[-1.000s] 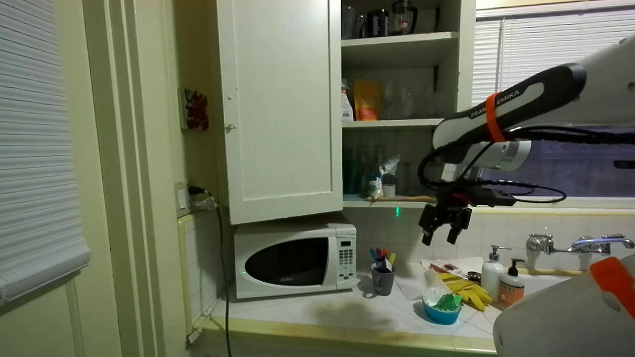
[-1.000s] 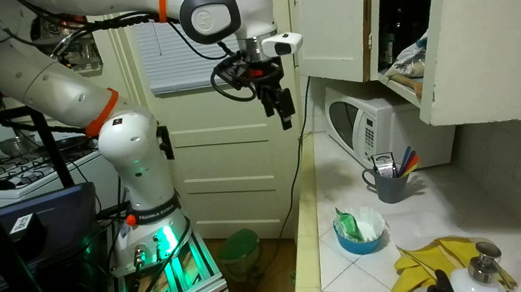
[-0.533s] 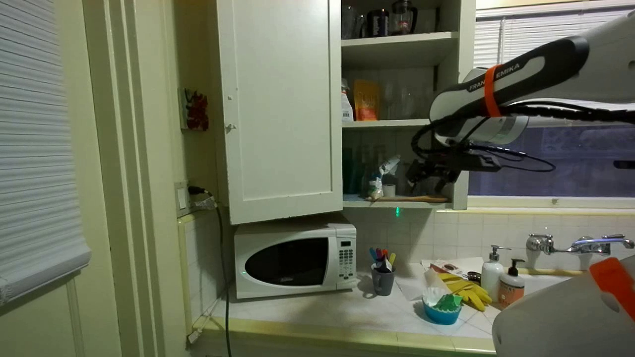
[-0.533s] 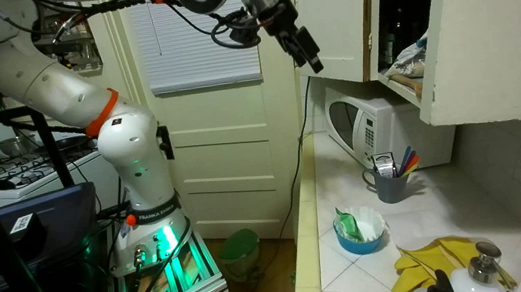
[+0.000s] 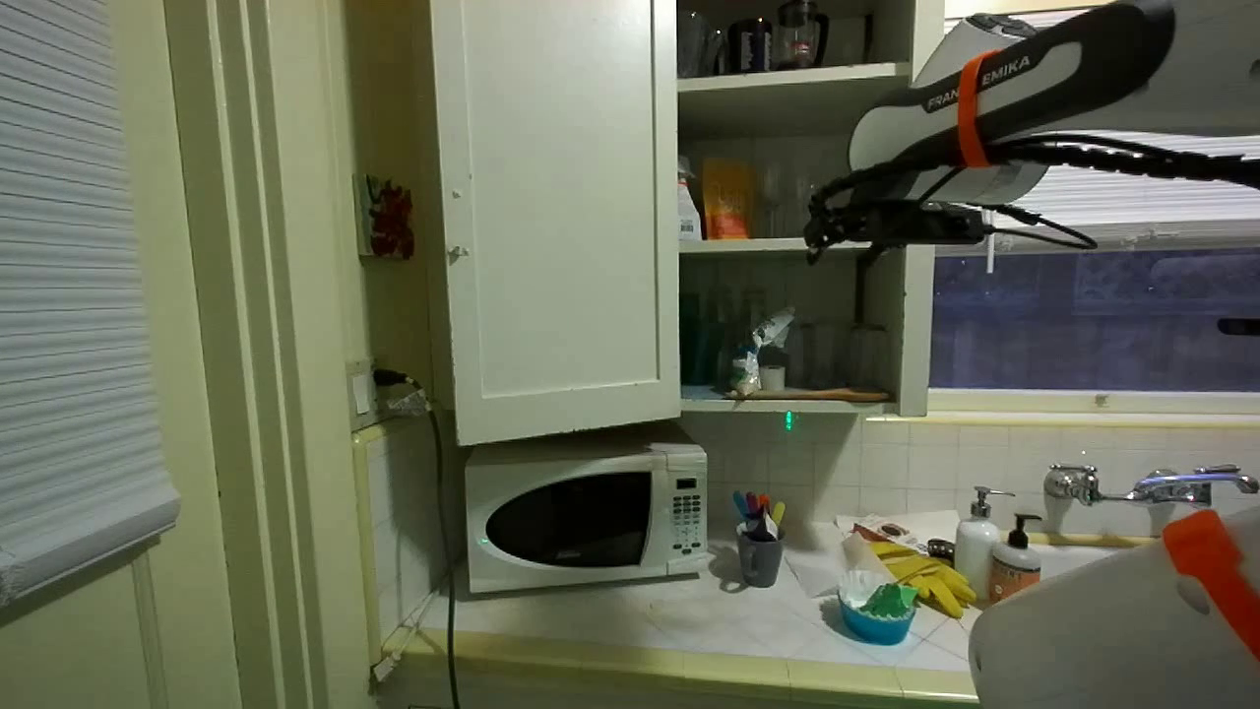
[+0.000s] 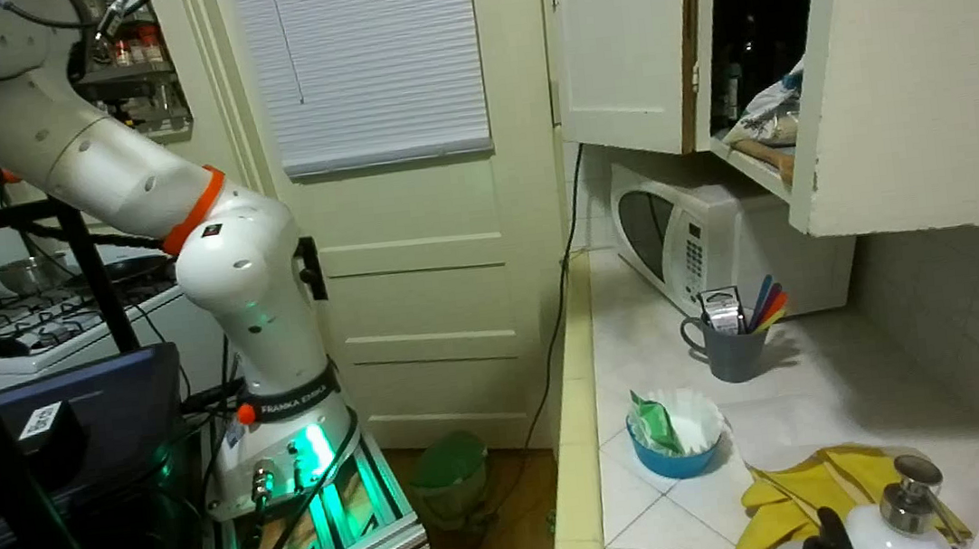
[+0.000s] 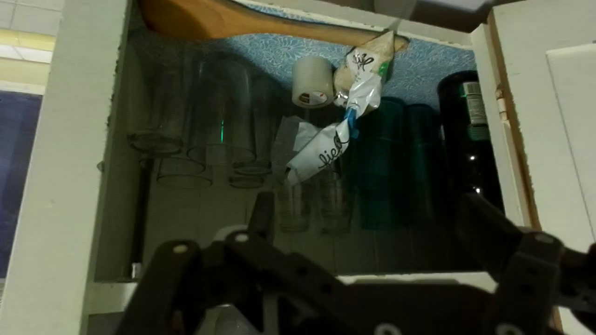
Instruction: Move the orange packet to the bottom shelf
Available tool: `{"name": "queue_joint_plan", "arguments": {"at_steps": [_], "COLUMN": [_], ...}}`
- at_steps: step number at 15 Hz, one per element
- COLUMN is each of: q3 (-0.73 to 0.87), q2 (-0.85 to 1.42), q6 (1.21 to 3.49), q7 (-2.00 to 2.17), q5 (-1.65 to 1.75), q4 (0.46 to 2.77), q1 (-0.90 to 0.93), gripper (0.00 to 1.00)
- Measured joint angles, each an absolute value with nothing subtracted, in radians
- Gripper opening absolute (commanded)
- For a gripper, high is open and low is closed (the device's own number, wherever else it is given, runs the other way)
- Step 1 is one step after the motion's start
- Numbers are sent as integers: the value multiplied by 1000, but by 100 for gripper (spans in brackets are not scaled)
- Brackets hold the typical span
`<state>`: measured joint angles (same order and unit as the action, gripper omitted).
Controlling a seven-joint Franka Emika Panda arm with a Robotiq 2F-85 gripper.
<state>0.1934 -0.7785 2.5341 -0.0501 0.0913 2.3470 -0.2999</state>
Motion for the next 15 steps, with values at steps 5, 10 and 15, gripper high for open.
{"name": "queue_joint_plan", "arguments": {"at_steps": [5,10,15], "q3": [185,157,74], "q2": [-767,-615,-415], "q6": [2612,2965,3122], "q7": [-32,-5,2], "q5": [108,130,155], "q4": [2344,2219,2027], "q1": [-317,-348,-450], "gripper": [100,100,100]}}
